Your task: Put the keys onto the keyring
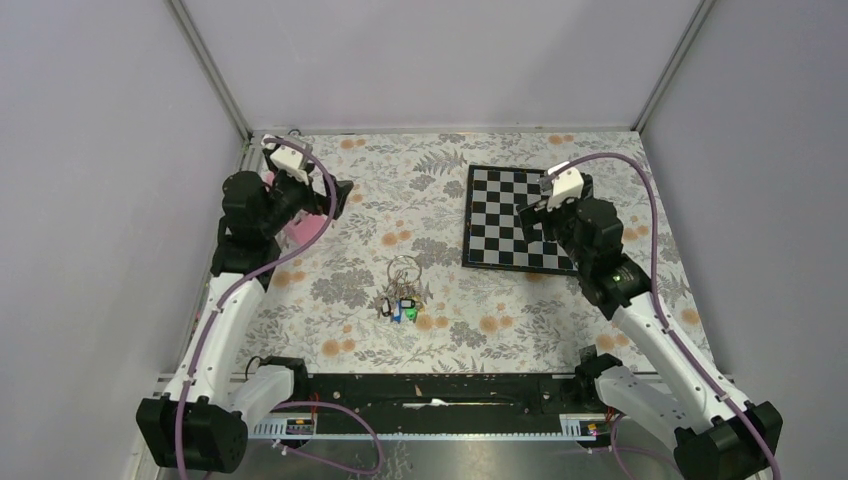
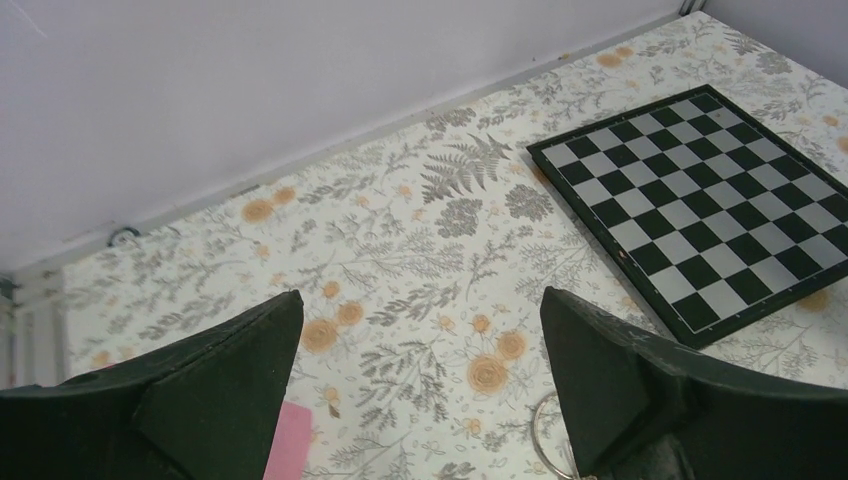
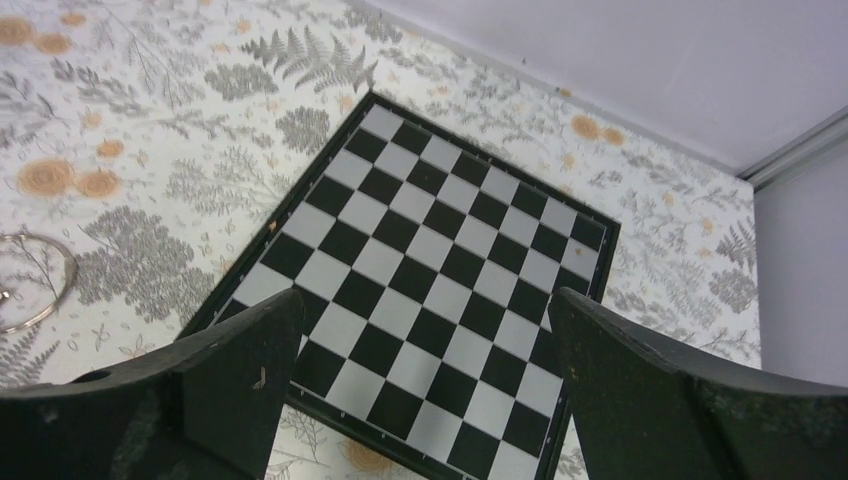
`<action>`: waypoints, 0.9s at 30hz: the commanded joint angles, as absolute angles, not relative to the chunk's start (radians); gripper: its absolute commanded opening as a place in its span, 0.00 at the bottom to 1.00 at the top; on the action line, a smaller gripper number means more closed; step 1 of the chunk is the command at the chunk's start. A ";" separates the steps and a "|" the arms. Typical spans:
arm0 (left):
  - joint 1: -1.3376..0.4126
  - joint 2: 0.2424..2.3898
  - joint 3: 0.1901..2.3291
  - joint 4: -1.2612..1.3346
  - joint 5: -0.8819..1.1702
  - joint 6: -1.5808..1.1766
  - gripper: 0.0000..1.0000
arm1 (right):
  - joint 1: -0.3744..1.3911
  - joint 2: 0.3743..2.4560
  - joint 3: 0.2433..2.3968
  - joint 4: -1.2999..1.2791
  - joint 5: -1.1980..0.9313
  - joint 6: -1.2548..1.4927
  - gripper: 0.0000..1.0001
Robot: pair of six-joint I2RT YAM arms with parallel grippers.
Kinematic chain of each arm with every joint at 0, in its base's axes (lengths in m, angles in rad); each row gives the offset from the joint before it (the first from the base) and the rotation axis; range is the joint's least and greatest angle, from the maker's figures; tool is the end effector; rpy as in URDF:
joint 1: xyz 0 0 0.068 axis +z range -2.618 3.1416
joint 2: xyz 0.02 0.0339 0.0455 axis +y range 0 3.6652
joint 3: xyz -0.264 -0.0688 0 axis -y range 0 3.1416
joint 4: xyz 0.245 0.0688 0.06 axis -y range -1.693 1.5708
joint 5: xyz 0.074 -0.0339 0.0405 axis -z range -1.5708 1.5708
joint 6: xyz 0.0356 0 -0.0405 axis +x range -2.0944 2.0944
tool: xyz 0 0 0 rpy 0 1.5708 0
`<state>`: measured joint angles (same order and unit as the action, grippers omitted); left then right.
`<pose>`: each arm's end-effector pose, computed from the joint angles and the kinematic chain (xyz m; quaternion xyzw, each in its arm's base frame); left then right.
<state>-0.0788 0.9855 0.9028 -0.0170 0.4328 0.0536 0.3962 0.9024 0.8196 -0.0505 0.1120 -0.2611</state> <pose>0.2272 -0.0329 0.3625 0.1917 0.7131 -0.1674 0.6533 0.1989 0.0789 0.3457 -0.2077 0.7231 0.0023 0.6588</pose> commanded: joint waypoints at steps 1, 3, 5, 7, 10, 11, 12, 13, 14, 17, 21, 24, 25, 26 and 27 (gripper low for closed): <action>-0.075 0.962 0.992 -0.066 0.412 0.139 0.99 | 0.390 0.860 0.721 0.101 0.102 -0.246 1.00; -0.075 0.966 0.994 -0.049 0.364 0.099 0.99 | 0.389 0.843 0.677 0.129 0.086 -0.244 1.00; -0.077 0.960 0.954 -0.008 0.333 0.045 0.99 | 0.388 0.840 0.673 0.130 0.107 -0.223 1.00; -0.081 0.954 0.915 0.063 0.318 0.005 0.99 | 0.388 0.848 0.697 0.106 0.128 -0.186 1.00; -0.081 0.958 0.856 0.131 0.347 -0.044 0.99 | 0.388 0.851 0.722 0.086 0.141 -0.152 1.00; -0.081 0.959 0.850 0.135 0.359 -0.044 0.99 | 0.388 0.851 0.725 0.085 0.153 -0.147 1.00; -0.082 0.960 0.846 0.134 0.371 -0.043 0.99 | 0.386 0.849 0.725 0.084 0.168 -0.147 1.00; -0.083 0.959 0.843 0.134 0.383 -0.042 0.99 | 0.383 0.848 0.725 0.086 0.175 -0.150 1.00; -0.083 0.959 0.840 0.134 0.393 -0.040 0.99 | 0.378 0.844 0.724 0.086 0.175 -0.153 1.00; -0.087 0.962 0.834 0.138 0.424 -0.051 0.99 | 0.366 0.835 0.734 0.070 0.170 -0.151 1.00; -0.087 0.944 0.826 0.136 0.422 -0.046 0.99 | 0.364 0.837 0.736 0.063 0.154 -0.153 0.99; -0.087 0.937 0.831 0.118 0.414 -0.044 0.99 | 0.359 0.842 0.735 0.059 0.141 -0.156 1.00; -0.087 0.935 0.833 0.114 0.415 -0.044 0.99 | 0.358 0.843 0.733 0.062 0.141 -0.159 0.99; -0.087 0.934 0.833 0.114 0.420 -0.048 0.99 | 0.359 0.840 0.729 0.067 0.135 -0.162 1.00; -0.087 0.935 0.833 0.114 0.427 -0.052 0.99 | 0.356 0.838 0.726 0.067 0.131 -0.162 1.00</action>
<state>-0.0860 0.9615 0.8265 0.0700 0.3965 -0.0353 0.3649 0.8528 0.6914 0.0353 0.1383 -0.1673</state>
